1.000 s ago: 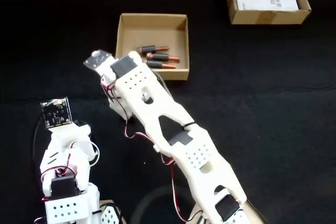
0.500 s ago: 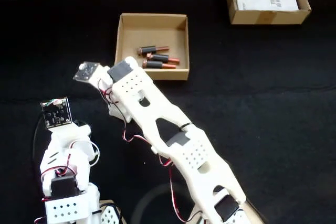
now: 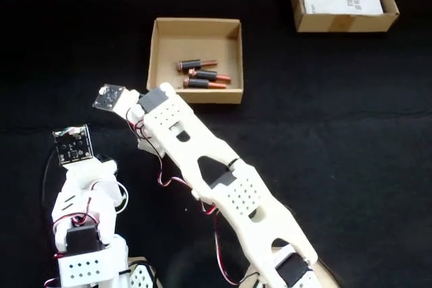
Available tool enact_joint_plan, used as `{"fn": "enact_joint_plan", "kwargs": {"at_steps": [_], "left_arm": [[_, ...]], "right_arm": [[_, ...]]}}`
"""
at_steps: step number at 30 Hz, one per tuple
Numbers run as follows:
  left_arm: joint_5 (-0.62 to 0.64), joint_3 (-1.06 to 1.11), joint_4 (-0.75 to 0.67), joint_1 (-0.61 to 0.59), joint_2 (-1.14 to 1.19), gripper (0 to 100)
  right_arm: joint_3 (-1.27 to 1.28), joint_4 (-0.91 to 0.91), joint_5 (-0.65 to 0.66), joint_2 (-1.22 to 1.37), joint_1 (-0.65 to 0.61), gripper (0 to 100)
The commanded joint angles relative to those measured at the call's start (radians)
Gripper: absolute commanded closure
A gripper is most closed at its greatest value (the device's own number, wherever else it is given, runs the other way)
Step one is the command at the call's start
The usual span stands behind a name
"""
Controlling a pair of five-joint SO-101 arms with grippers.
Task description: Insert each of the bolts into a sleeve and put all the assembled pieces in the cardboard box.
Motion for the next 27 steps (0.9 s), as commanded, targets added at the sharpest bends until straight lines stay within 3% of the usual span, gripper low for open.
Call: {"fn": "enact_joint_plan", "kwargs": {"at_steps": [1, 5, 13, 18, 23, 27], "left_arm": [[-0.006, 0.013, 0.0, 0.012, -0.012, 99], [-0.006, 0.013, 0.0, 0.012, -0.012, 99], [-0.006, 0.013, 0.0, 0.012, -0.012, 99], [-0.006, 0.013, 0.0, 0.012, -0.008, 99], [-0.006, 0.013, -0.002, 0.012, -0.007, 99], [-0.003, 0.013, -0.002, 0.012, -0.007, 99]], "right_arm": [[0.005, 0.01, 0.012, 0.044, 0.03, 89.6], [-0.036, 0.031, 0.011, 0.048, 0.053, 99.3], [-0.216, 0.185, 0.002, 0.047, 0.067, 99.0], [-0.55, 0.306, -0.118, 0.047, 0.088, 99.0], [-0.928, 0.314, -0.14, 0.042, 0.16, 99.1], [-0.895, 0.315, -0.143, -0.114, 0.232, 99.1]]}}
